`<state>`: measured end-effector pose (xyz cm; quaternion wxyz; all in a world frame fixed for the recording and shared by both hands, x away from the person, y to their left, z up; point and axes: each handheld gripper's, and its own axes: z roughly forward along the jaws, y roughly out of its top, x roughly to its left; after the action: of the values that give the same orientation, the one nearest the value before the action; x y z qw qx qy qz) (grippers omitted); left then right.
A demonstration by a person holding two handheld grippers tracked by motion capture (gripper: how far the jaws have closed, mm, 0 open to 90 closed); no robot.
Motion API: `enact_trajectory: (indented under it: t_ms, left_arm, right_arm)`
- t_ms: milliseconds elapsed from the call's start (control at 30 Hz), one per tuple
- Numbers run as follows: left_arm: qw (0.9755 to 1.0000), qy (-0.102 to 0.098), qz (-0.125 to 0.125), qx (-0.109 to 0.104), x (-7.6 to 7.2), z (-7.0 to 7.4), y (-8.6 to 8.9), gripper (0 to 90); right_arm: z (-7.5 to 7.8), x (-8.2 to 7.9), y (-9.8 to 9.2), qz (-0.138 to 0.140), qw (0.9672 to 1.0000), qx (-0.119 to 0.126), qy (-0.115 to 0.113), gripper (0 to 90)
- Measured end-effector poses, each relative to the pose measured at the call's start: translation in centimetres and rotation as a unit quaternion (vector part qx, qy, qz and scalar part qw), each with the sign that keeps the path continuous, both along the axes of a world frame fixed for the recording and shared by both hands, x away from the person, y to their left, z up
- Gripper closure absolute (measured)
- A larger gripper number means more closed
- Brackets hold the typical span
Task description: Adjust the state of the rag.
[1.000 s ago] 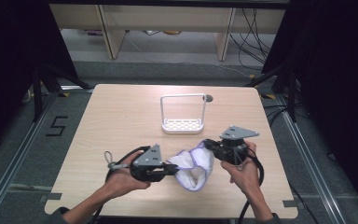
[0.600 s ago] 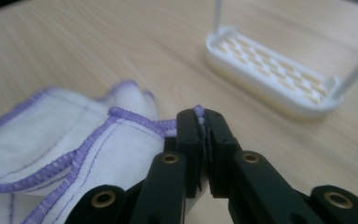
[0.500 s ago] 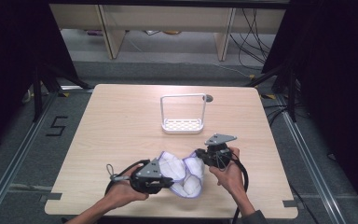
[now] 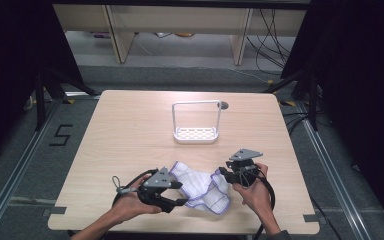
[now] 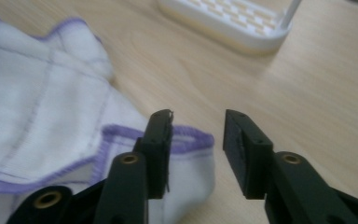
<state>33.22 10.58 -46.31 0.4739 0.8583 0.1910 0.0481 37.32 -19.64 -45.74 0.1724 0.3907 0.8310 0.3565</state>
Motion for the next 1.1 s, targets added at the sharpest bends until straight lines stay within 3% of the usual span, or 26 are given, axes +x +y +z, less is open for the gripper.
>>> enact_trajectory:
  t_ms: [67, 100, 133, 167, 200, 233, 300, 433, 467, 533, 600, 633, 700, 733, 767, 800, 833, 867, 933, 1000, 1100]
  left_arm:
    - [0.9998, 0.004, 0.017, -0.008, 0.1, 0.3, 1.2, 36.4]
    - [0.9991, 0.008, 0.038, -0.020, 0.1, 0.1, 2.3, 36.1]
    - [0.9991, 0.008, 0.038, -0.020, 0.1, 0.1, 2.3, 36.2]
    - [0.9983, 0.022, 0.049, -0.024, 0.2, -0.1, 3.3, 36.2]
    - [0.9983, 0.022, 0.049, -0.024, 0.2, -0.1, 3.3, 36.2]
    - [0.9975, 0.035, 0.055, -0.027, 0.1, -0.5, 4.0, 36.1]
    - [0.9970, 0.038, 0.061, -0.028, 0.0, -0.7, 4.3, 35.7]
    - [0.9962, 0.043, 0.072, -0.023, -0.2, -1.1, 5.5, 34.8]
    - [0.9951, 0.049, 0.079, -0.033, -0.3, -1.2, 5.6, 34.8]
    - [0.9952, 0.048, 0.079, -0.032, -0.3, -1.1, 6.0, 34.4]
    - [0.9953, 0.046, 0.081, -0.028, -0.3, -1.1, 6.3, 33.9]
    - [0.9947, 0.051, 0.084, -0.029, -0.3, -1.3, 6.4, 33.7]
    - [0.9947, 0.051, 0.085, -0.027, -0.3, -1.4, 6.4, 33.5]
    - [0.9943, 0.052, 0.088, -0.028, -0.3, -1.5, 6.4, 33.5]
    - [0.9943, 0.054, 0.088, -0.027, -0.2, -1.7, 6.4, 33.5]
    - [0.9944, 0.056, 0.087, -0.023, -0.2, -1.8, 6.5, 33.5]
    - [0.9944, 0.056, 0.087, -0.023, -0.2, -1.8, 6.5, 33.5]
    - [0.9942, 0.057, 0.089, -0.020, -0.2, -1.8, 6.5, 33.5]
    - [0.9942, 0.058, 0.087, -0.022, -0.2, -2.0, 6.4, 33.5]
    - [0.9949, 0.056, 0.083, -0.008, -0.1, -2.1, 6.5, 33.4]
    - [0.9944, 0.062, 0.084, -0.017, -0.1, -2.2, 6.4, 33.4]
  right_arm:
    - [1.1, -0.8, 0.6, 0.010, 0.9999, 0.008, -0.007, 56.6]
    - [2.0, -1.5, 1.4, 0.038, 0.9990, 0.013, -0.021, 53.8]
    - [2.0, -1.5, 1.4, 0.038, 0.9990, 0.013, -0.021, 53.8]
    - [2.7, -2.3, 2.6, 0.067, 0.9975, 0.018, -0.011, 51.8]
    - [2.7, -2.3, 2.6, 0.067, 0.9975, 0.018, -0.011, 51.8]
    - [2.9, -3.0, 3.8, 0.089, 0.9959, 0.018, -0.001, 50.6]
    - [2.9, -3.7, 4.7, 0.110, 0.9936, 0.020, 0.011, 49.9]
    - [2.5, -4.6, 6.2, 0.131, 0.9912, 0.017, 0.009, 49.9]
    - [2.4, -4.9, 6.5, 0.142, 0.9898, 0.008, 0.017, 50.0]
    - [1.6, -5.5, 7.5, 0.158, 0.9870, -0.002, 0.030, 50.0]
    - [1.2, -5.6, 7.8, 0.159, 0.9870, 0.002, 0.027, 50.0]
    - [0.8, -5.7, 8.2, 0.162, 0.9860, -0.005, 0.039, 49.9]
    - [0.5, -5.6, 8.4, 0.170, 0.9847, -0.010, 0.036, 49.9]
    - [0.1, -5.8, 8.8, 0.172, 0.9838, -0.016, 0.050, 50.1]
    - [0.1, -5.8, 8.8, 0.172, 0.9838, -0.016, 0.050, 50.1]
    - [-0.4, -6.0, 9.2, 0.158, 0.9852, -0.039, 0.053, 56.1]
    - [-0.4, -6.0, 9.2, 0.158, 0.9852, -0.039, 0.053, 56.1]
    - [-1.0, -5.7, 9.3, 0.179, 0.9817, -0.051, 0.040, 65.1]
    - [-1.2, -5.6, 9.2, 0.182, 0.9804, -0.064, 0.041, 69.7]
    - [-1.3, -5.4, 8.9, 0.178, 0.9811, -0.066, 0.036, 86.0]
    - [-1.0, -5.2, 8.5, 0.173, 0.9823, -0.066, 0.024, 89.7]
